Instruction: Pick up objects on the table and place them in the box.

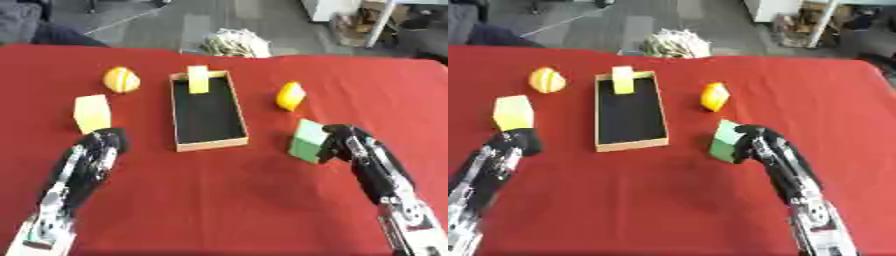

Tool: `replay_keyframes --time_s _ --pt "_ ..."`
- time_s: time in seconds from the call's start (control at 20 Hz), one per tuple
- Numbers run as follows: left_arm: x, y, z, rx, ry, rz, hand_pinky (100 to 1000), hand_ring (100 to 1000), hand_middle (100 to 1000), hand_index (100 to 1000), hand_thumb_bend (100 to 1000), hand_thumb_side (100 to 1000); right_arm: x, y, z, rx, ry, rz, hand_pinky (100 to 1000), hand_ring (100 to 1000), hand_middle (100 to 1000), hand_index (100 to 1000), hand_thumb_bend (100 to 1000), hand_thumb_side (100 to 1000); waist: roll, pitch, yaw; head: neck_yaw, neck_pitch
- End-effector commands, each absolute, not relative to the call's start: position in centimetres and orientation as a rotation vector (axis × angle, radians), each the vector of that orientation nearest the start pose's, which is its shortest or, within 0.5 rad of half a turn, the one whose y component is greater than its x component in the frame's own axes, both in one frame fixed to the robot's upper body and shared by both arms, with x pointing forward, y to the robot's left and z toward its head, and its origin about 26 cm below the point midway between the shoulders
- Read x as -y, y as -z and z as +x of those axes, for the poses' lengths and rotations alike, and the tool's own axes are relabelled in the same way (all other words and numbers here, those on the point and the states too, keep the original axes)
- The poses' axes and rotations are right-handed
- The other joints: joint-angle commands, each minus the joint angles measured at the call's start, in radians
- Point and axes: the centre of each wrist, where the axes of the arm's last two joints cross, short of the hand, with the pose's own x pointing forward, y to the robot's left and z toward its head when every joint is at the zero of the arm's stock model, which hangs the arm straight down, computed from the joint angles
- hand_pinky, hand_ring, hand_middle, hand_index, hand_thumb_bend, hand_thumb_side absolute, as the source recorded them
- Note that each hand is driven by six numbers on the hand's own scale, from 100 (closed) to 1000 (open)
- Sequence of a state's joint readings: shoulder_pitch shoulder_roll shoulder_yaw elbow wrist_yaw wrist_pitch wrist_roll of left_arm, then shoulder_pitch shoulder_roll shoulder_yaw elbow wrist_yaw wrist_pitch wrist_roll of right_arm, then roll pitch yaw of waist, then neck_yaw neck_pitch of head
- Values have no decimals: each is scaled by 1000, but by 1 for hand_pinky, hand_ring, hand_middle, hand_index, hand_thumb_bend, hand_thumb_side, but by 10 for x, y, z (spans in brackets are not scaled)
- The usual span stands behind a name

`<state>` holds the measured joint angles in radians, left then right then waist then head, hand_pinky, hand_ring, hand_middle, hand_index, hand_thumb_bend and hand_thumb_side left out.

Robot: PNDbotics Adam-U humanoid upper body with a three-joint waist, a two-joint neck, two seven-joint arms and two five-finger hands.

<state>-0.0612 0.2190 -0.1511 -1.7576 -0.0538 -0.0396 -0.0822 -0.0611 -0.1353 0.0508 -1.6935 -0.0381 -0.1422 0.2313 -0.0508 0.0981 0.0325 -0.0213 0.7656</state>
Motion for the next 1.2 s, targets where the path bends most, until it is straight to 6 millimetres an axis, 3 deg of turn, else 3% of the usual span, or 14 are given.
replay_keyframes --time_s 0.05,0.4,0.55,0.7,0.75,0.85,0.9,1.05,1.2 --pt "-242 -66 286 1846 447 14 756 664 618 762 100 648 250 -46 291 1881 -391 147 489 522 502 729 100 598 19 -23 -1 -3 4" --pt "-242 -68 287 1850 453 19 756 666 620 763 100 639 250 -46 291 1880 -404 141 489 523 503 729 100 574 19 -24 -3 -3 4" --pt "-249 -79 291 1866 511 53 759 680 633 769 100 587 251 -46 291 1878 -406 139 489 522 504 729 100 573 21 -25 -4 -2 4" --pt "-269 -115 299 1891 729 207 775 717 678 793 100 457 253 -45 291 1871 -408 130 489 522 504 729 100 568 28 -28 -2 -1 4" --pt "-277 -132 302 1888 843 295 786 733 709 818 100 317 253 -44 290 1868 -409 128 489 522 505 729 100 578 31 -30 -2 -1 4" --pt "-289 -164 307 1842 1048 440 799 745 731 833 100 198 254 -43 290 1863 -412 128 489 523 505 729 100 579 36 -32 -5 0 4" --pt "-293 -179 310 1811 1139 501 804 749 738 836 100 179 254 -43 289 1861 -414 129 489 523 505 729 100 579 38 -33 -7 0 4" --pt "-303 -218 324 1672 1391 665 833 776 779 872 303 173 254 -42 289 1857 -421 130 489 523 506 729 100 578 43 -36 -15 5 4" --pt "-311 -236 350 1468 1580 755 842 782 792 885 416 206 254 -41 289 1853 -428 134 489 523 506 729 100 578 47 -38 -25 9 4"
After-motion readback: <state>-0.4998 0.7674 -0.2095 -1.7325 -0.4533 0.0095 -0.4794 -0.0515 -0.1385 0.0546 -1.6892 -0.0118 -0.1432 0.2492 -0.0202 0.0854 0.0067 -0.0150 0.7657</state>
